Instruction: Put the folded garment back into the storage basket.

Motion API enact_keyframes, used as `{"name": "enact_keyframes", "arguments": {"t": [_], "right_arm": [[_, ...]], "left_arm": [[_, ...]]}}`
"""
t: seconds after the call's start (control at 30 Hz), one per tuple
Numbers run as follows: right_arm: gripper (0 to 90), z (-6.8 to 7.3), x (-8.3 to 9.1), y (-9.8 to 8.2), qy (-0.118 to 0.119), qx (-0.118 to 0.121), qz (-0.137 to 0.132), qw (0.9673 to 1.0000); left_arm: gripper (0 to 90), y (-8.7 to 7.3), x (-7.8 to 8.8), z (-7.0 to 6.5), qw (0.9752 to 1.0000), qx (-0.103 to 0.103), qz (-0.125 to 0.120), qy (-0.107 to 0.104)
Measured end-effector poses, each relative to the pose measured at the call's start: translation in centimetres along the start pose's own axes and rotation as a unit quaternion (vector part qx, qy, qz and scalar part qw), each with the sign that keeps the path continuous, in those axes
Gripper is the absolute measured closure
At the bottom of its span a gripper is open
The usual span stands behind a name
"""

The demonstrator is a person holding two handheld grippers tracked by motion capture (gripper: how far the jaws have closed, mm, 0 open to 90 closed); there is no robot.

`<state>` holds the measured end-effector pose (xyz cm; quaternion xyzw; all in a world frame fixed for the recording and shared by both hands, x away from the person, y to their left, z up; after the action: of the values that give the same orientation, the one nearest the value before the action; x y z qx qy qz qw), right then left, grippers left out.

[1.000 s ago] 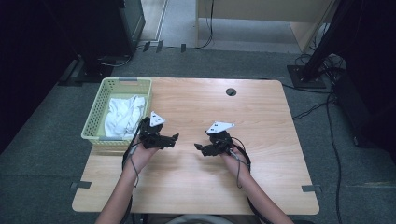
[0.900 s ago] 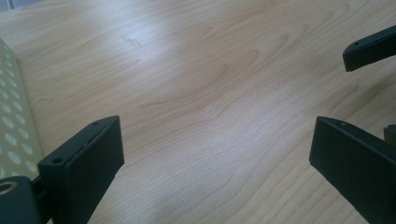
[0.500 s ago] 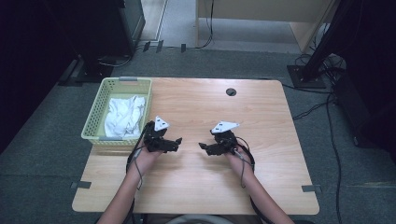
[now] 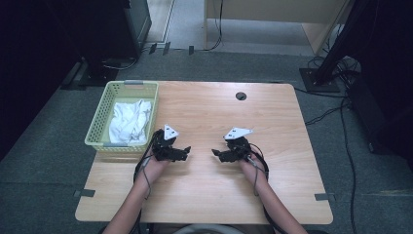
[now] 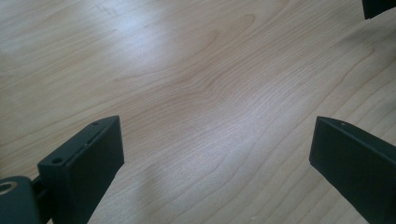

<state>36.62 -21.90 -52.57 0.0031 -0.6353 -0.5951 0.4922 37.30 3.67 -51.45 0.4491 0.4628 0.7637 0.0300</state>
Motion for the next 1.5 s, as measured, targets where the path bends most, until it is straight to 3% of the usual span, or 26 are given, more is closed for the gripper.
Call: {"name": "enact_keyframes", "arguments": {"t": [0.67,1.03,1.17,1.5], "right_arm": [[24.5,-1.8,0.6,-0.8,-0.010,-0.009,0.000,0.9999],[24.4,-2.5,0.4,-1.1,-0.022,-0.001,0.016,0.9996],[20.0,-2.7,0.4,-1.2,-0.030,-0.008,0.019,0.9993],[11.9,-2.7,0.2,-1.1,-0.029,-0.003,0.028,0.9992]], "left_arm": [[3.2,-1.0,-0.8,0.1,0.9998,-0.017,0.011,0.004],[3.1,-1.6,-1.3,0.4,0.9998,-0.006,0.020,-0.001],[3.0,-1.7,-1.5,0.7,0.9995,0.012,0.026,-0.012],[2.7,-1.6,-1.6,0.9,0.9995,0.014,0.028,-0.008]]}}
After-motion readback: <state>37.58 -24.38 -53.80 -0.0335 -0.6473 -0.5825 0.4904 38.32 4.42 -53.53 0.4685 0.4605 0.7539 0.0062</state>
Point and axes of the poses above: each handheld gripper's, and its own axes: x roughly backward along the jaws, y roughly out of its top, z roughly to its left, the point moved 2 cm from there along -x, roughly forward along the jaws, and after that the axes turned 11 degrees about -x, right-handed, at the moved point
